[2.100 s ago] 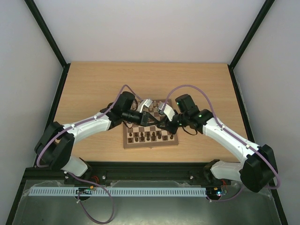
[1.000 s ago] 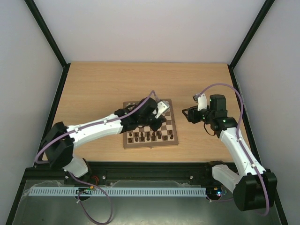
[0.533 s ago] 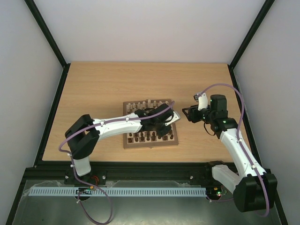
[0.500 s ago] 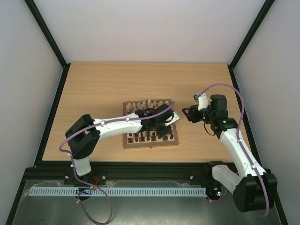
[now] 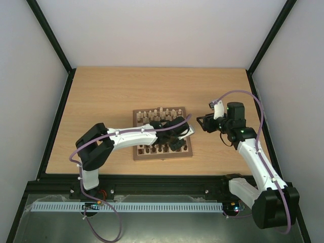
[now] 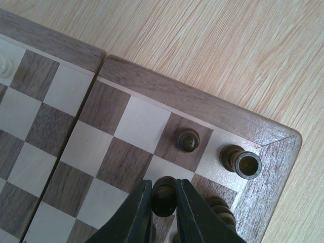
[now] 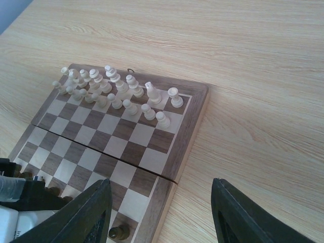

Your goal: Set up the chess pieces on the board

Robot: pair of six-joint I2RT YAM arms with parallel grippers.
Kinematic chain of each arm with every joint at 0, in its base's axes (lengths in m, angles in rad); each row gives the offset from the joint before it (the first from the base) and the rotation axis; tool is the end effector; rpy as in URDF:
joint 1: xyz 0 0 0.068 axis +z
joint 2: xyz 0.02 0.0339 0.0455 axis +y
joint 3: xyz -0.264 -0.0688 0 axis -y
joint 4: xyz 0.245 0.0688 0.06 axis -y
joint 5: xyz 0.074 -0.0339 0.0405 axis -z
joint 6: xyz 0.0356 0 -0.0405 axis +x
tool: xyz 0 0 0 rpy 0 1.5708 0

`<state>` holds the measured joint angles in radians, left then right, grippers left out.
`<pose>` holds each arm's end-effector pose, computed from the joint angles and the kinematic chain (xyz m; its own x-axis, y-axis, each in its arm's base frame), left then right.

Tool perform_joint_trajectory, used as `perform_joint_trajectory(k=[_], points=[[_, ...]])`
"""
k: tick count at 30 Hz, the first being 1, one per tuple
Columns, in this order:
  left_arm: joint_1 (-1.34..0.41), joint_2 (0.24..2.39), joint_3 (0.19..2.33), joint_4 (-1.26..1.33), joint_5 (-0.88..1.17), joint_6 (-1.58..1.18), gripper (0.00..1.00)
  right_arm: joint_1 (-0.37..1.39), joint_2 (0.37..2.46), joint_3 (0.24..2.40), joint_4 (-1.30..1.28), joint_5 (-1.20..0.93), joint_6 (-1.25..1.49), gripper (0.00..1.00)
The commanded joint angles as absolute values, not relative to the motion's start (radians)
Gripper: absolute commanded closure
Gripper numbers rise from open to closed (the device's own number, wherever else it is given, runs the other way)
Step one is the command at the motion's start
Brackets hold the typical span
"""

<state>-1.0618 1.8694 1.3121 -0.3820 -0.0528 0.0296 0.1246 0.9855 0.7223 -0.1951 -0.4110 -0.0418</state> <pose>0.1975 -0.3501 0.1987 -0.3678 0.7197 -0.5888 0.8681 0.4927 0.0601 0.2185 0.0417 0.2806 -0.4190 -0.0911 -0.9034 -0.4874 0.8620 0.1391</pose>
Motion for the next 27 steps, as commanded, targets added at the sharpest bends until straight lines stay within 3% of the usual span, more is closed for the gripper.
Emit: perform_joint_trajectory(k=[1,27], points=[[-1.069,1.889,1.332,-0.395,-0.072,0.019,0.84,0.121,0.994,0.713,-0.19,-0.437,-0.053,0.45],[-1.069,1.915,1.347,-0.412,-0.101,0.015,0.75,0.121,1.0,0.718,-0.199,-0.45,-0.061,0.46]])
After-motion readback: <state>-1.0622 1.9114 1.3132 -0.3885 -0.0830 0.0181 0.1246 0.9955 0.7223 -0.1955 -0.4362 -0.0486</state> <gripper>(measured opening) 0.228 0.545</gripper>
